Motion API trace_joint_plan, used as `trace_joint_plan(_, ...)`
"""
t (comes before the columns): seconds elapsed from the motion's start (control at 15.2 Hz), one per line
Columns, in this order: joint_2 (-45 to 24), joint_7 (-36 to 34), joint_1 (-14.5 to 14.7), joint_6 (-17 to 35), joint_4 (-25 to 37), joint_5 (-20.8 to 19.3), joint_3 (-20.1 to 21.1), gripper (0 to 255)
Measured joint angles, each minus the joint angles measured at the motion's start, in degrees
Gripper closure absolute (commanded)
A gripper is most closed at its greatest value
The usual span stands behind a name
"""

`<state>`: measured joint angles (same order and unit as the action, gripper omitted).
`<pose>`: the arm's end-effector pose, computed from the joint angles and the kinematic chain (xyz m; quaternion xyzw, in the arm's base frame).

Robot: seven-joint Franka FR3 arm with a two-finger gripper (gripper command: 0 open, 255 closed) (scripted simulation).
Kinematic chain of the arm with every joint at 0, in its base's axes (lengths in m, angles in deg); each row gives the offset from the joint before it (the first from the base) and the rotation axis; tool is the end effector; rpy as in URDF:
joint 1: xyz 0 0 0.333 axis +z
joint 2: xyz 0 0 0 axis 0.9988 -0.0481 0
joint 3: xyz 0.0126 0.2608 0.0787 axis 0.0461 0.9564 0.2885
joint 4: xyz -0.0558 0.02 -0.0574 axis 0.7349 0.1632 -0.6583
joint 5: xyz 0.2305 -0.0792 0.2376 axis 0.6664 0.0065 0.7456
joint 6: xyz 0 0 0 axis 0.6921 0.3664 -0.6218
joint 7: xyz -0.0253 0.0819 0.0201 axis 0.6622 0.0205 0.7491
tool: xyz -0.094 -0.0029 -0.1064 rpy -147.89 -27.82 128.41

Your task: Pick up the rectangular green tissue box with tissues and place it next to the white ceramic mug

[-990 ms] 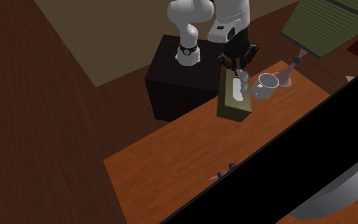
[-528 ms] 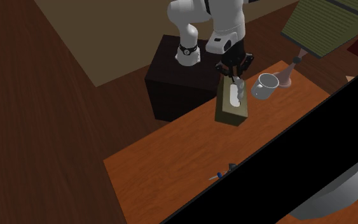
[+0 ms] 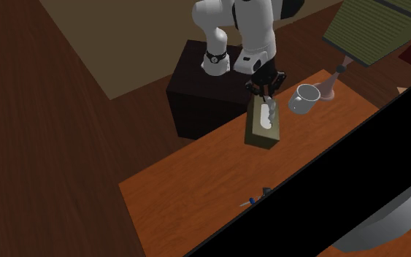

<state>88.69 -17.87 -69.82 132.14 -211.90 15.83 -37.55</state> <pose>0.4017 0.1978 0.3977 -0.9729 -0.1130 -0.0612 0.1922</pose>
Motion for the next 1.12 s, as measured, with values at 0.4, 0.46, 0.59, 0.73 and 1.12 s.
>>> trace_joint_plan(0.4,-2.16,2.38,0.53,4.47,-2.61,1.82,0.06,255)
trace_joint_plan(0.46,-2.69,2.84,0.64,5.29,-2.95,2.19,0.07,255)
trace_joint_plan(0.59,-3.69,3.84,0.74,6.63,-3.46,2.85,-0.05,255)
trace_joint_plan(0.73,-4.67,4.57,1.06,8.25,-4.12,3.65,0.12,255)
trace_joint_plan(1.12,-5.92,5.77,1.31,10.03,-4.78,4.64,0.11,255)
